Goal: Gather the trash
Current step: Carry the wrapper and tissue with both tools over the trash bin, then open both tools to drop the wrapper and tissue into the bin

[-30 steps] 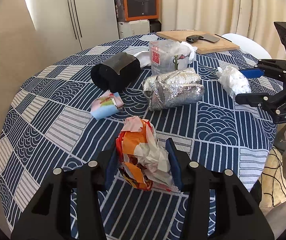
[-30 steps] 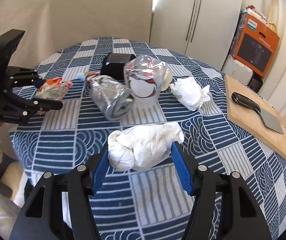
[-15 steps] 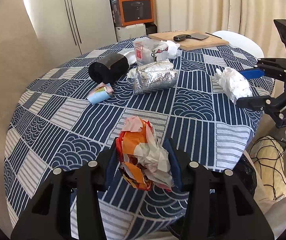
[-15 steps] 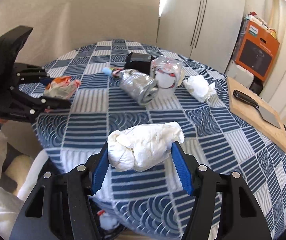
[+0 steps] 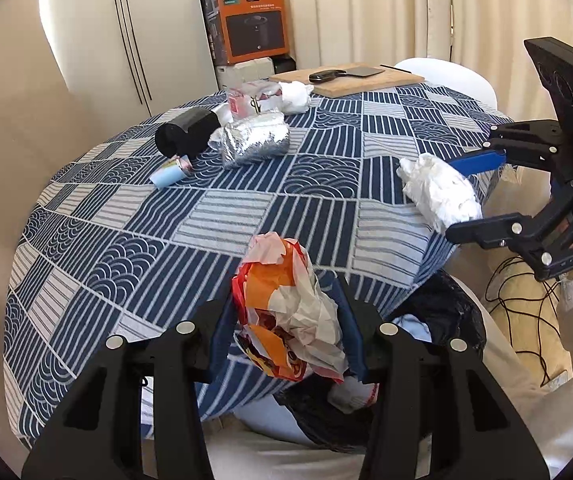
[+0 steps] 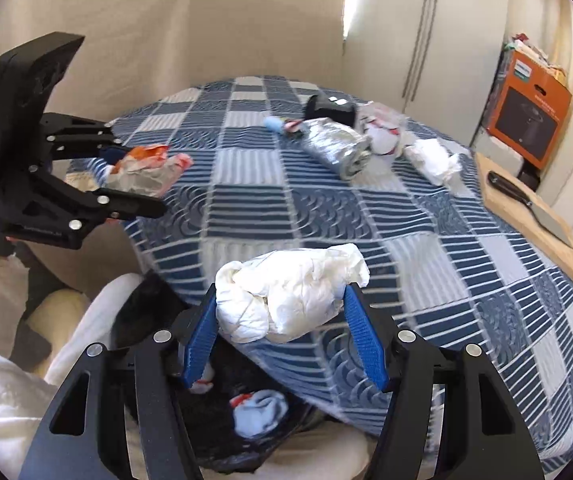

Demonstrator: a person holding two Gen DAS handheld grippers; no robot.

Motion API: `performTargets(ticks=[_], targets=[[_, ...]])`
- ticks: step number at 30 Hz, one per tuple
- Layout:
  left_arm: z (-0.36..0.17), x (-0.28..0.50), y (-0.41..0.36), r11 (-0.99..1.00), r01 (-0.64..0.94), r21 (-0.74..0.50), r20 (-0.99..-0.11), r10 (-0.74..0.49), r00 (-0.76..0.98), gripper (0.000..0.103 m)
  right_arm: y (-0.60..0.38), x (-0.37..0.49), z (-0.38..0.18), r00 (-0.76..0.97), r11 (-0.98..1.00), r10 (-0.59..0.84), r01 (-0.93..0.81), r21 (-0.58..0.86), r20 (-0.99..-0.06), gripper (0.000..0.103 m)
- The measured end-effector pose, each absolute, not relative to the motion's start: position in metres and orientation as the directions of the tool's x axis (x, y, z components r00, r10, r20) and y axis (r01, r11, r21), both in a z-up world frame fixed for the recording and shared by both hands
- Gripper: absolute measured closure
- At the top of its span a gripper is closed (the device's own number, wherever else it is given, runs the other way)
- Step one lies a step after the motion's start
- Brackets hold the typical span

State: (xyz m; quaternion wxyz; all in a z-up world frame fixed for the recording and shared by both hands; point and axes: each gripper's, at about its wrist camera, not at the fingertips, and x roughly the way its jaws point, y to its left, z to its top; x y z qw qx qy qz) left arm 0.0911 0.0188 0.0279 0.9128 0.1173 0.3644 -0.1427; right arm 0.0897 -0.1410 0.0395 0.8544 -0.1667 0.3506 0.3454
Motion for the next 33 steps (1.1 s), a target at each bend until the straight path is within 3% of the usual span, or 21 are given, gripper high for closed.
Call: performTargets(ticks=[18,33], targets=[[-0.021,0.053,0.006,0.92,0.392,0.003,-0.731,-0.265,0.628,0.056,-0.14,0.044,-0.001,0.397,0.61,0.54,-0.792,0.02,-0.742,0.045],[-0.082,0.059,-0.021,0.887,0.461,-0.027,-0.81,-0.29,0.51,0.056,-0.131,0.054,-0.076,0.285,0.624,0.469,-0.777,0.085,-0.836,0.045]])
